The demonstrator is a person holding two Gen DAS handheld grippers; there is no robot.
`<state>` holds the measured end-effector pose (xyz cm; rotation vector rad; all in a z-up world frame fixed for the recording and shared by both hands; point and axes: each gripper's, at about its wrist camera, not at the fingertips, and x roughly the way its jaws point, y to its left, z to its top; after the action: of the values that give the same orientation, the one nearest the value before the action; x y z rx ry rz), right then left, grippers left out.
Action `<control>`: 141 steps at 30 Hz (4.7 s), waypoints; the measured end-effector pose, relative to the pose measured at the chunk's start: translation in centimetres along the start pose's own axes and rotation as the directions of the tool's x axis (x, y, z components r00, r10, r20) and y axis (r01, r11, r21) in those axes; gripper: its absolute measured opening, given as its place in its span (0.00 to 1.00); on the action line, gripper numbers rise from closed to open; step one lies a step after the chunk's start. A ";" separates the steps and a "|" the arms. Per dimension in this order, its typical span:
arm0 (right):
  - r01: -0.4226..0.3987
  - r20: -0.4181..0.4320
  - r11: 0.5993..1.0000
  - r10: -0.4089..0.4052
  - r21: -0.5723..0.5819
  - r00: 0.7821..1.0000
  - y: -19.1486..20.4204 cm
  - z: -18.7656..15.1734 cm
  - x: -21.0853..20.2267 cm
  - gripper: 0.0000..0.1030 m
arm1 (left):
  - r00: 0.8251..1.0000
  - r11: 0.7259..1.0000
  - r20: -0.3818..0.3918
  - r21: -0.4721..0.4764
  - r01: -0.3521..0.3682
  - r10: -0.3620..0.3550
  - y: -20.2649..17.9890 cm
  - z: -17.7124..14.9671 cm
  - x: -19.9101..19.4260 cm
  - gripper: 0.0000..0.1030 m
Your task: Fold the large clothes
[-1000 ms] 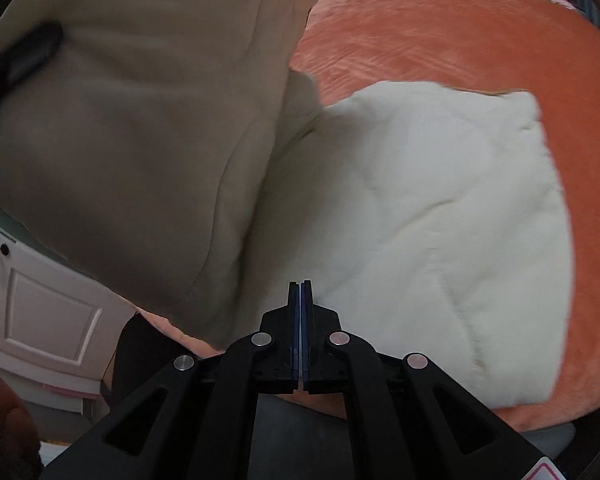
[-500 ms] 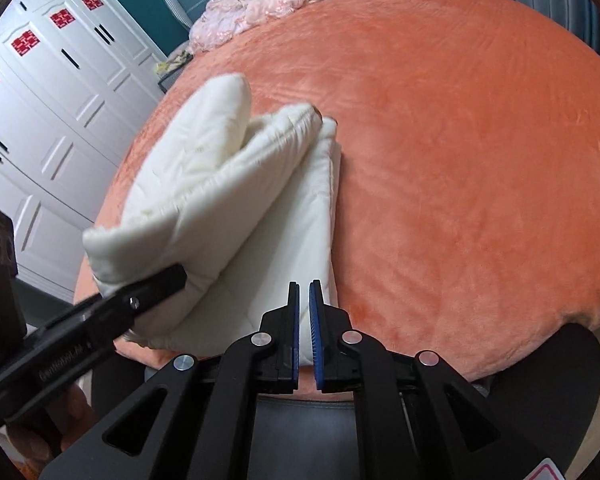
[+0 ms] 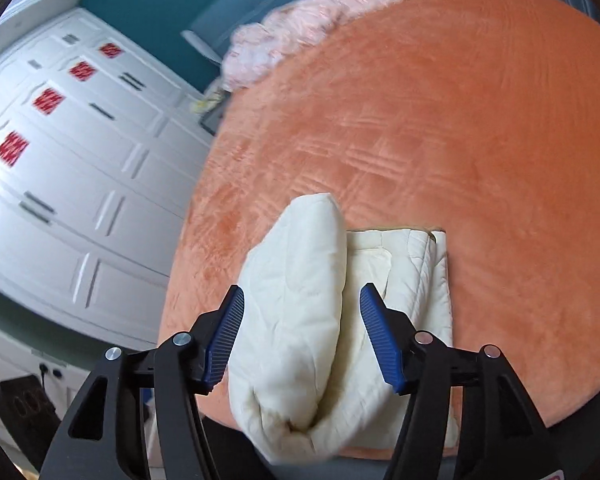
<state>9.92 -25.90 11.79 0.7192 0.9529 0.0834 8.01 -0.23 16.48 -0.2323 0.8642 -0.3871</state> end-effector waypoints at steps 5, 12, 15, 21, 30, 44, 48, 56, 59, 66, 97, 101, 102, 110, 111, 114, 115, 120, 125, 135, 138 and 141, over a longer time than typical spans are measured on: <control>0.070 -0.191 0.996 -0.060 0.047 0.980 1.6 1.3 4.7 0.56 | 0.999 0.997 0.016 -0.063 -0.040 0.041 1.8 3.3 1.6 0.61; 0.097 -0.200 0.983 -0.128 -0.154 0.971 3.8 0.2 4.3 0.04 | 1.000 0.998 -0.028 -0.064 -0.013 0.011 1.2 4.1 3.7 0.61; 0.173 -0.096 0.951 -0.204 -0.257 0.974 3.6 -1.4 1.4 0.03 | 0.999 0.998 -0.048 -0.054 -0.017 0.015 0.7 3.7 4.8 0.61; 0.343 -0.010 0.896 -0.360 -0.281 0.933 -0.4 -4.6 0.2 0.03 | 0.989 0.999 -0.143 -0.019 -0.037 0.034 -0.6 1.4 9.4 0.61; 0.341 -0.059 0.926 -0.354 -0.166 0.933 -6.2 -6.7 3.6 0.03 | 0.967 0.988 -0.217 0.098 -0.116 0.135 -2.5 -2.8 14.2 0.59; 0.379 -0.088 0.908 -0.398 -0.177 0.913 -7.8 -7.6 8.2 0.03 | 0.945 0.944 -0.183 0.241 -0.224 0.271 -3.6 -5.5 18.5 0.67; 0.380 -0.084 0.904 -0.402 -0.196 0.912 -7.8 -7.6 8.9 0.03 | 0.942 0.936 -0.171 0.254 -0.242 0.290 -3.7 -5.8 19.3 0.69; 0.365 -0.073 0.907 -0.386 -0.210 0.919 -8.5 -7.7 9.6 0.03 | 0.938 0.920 -0.134 0.283 -0.271 0.318 -4.0 -6.2 20.5 0.71; 0.348 -0.072 0.916 -0.367 -0.198 0.927 -9.0 -7.6 9.6 0.03 | 0.939 0.919 -0.126 0.283 -0.276 0.320 -4.0 -6.2 20.6 0.72; 0.126 -0.052 0.986 -0.122 0.104 0.991 -11.9 -5.9 4.1 0.24 | 0.974 0.984 -0.184 0.142 -0.110 0.136 -2.3 -3.2 16.9 0.73; 0.365 0.066 0.931 -0.363 -0.027 0.929 -10.0 -1.5 10.8 0.14 | 0.949 0.948 -0.166 0.224 -0.227 0.266 -3.1 0.7 26.5 0.00; 0.370 0.077 0.928 -0.366 -0.045 0.928 -10.1 -1.7 11.8 0.14 | 0.949 0.945 -0.151 0.224 -0.240 0.277 -2.7 0.3 27.4 0.00; 0.367 0.078 0.929 -0.363 -0.043 0.929 -10.2 -1.7 11.9 0.15 | 0.949 0.944 -0.148 0.224 -0.242 0.278 -2.6 0.2 27.5 0.00; 0.347 0.099 0.937 -0.342 -0.044 0.935 -10.9 -1.9 12.7 0.17 | 0.945 0.933 -0.119 0.237 -0.271 0.305 -2.7 -0.4 28.6 0.00; 0.344 0.100 0.938 -0.338 -0.042 0.936 -11.0 -2.0 12.8 0.17 | 0.945 0.932 -0.116 0.237 -0.274 0.307 -2.6 -0.5 28.7 0.00; 0.338 0.107 0.940 -0.333 -0.039 0.937 -11.1 -1.9 13.0 0.17 | 0.942 0.927 -0.104 0.242 -0.287 0.319 -2.7 -0.6 29.1 0.00; 0.337 0.112 0.941 -0.331 -0.038 0.937 -11.1 -1.9 13.1 0.17 | 0.941 0.925 -0.101 0.244 -0.291 0.323 -2.7 -0.6 29.2 0.00; 0.270 0.139 0.963 -0.269 0.012 0.953 -12.1 -1.8 12.3 0.19 | 0.945 0.931 -0.096 0.228 -0.286 0.314 -2.4 -0.4 28.9 0.00; 0.240 0.139 0.967 -0.249 0.083 0.958 -12.3 -2.0 8.5 0.43 | 0.964 0.966 -0.125 0.140 -0.216 0.234 -0.7 0.8 25.0 0.30; 0.211 -0.052 0.974 -0.207 0.088 0.977 -13.7 -7.7 4.6 0.73 | 0.958 0.982 -0.283 -0.157 -0.101 0.053 8.6 -4.1 15.9 0.83; 0.106 -0.098 0.971 -0.086 0.214 0.991 -15.2 -8.7 5.2 0.73 | 0.946 0.951 -0.305 -0.309 0.012 -0.111 10.1 -6.6 15.3 0.83; 0.001 -0.135 0.950 0.044 0.313 0.990 -16.2 -8.8 6.4 0.73 | 0.940 0.960 -0.310 -0.273 0.057 -0.144 8.8 -7.8 15.4 0.87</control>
<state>3.11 -31.37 -5.63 1.0273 1.1065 0.0012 13.08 0.97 -2.19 -0.4676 1.2370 -0.4147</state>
